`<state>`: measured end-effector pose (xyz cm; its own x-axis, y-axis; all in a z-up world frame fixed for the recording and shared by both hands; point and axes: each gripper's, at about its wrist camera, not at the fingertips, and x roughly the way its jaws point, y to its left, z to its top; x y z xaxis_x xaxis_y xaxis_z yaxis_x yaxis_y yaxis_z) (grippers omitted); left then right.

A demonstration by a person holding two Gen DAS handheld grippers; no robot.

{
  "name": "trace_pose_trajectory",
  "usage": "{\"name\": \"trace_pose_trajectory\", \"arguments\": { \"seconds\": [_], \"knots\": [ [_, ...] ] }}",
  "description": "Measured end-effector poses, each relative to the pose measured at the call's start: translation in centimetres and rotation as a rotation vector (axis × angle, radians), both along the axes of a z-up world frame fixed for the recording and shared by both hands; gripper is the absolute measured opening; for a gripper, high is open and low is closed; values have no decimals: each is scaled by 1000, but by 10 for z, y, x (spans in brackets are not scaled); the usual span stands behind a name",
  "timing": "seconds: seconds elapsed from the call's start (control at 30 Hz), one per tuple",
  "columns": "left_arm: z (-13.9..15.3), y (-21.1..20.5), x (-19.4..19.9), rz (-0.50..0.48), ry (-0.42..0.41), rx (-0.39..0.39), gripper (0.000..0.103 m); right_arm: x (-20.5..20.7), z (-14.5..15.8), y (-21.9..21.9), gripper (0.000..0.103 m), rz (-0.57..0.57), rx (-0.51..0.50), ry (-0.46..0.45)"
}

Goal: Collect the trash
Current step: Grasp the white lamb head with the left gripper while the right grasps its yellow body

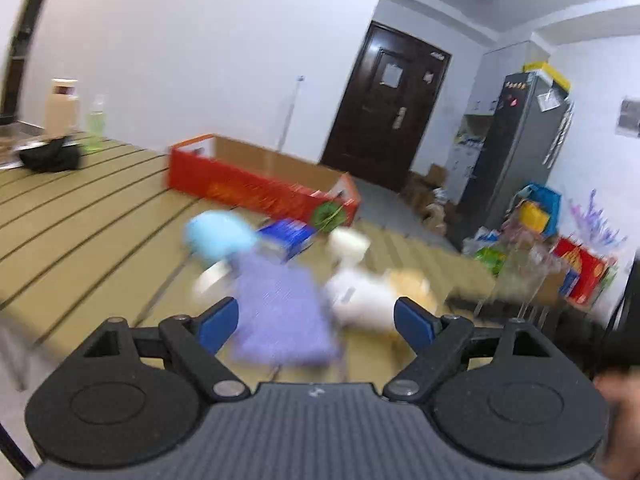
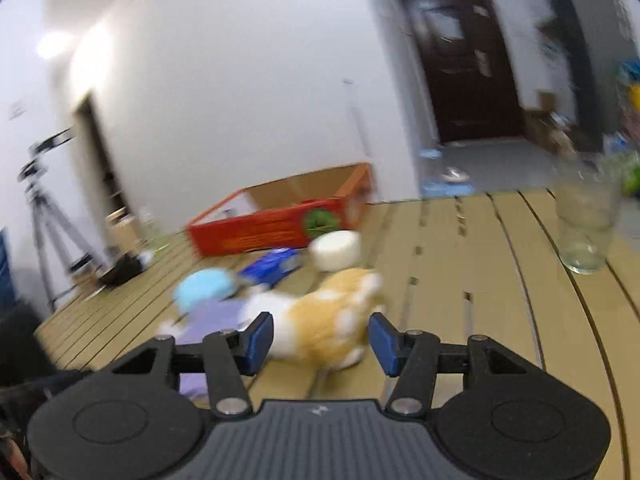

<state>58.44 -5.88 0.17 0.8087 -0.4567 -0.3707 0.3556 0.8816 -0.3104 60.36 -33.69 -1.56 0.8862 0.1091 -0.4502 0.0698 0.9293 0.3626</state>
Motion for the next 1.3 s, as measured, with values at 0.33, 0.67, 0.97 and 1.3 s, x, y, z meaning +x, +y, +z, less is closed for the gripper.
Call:
{"name": "trace_pose_trajectory", "arguments": {
  "seconds": [0.33, 0.67, 0.97, 1.3],
  "knots": [
    [-32, -76, 124, -65, 240, 12, 63, 40, -29, -29, 50, -36, 223, 9],
    [-32, -78, 117, -93, 225, -51, 52, 28, -21, -16, 29, 15, 235, -18],
    [-26, -93, 85, -89, 201, -97, 51, 1, -8, -37, 29, 24, 228, -38],
    [-4, -80, 31, -66, 119, -87, 43, -33, -1, -49, 25, 117, 325, -102]
  ]
}}
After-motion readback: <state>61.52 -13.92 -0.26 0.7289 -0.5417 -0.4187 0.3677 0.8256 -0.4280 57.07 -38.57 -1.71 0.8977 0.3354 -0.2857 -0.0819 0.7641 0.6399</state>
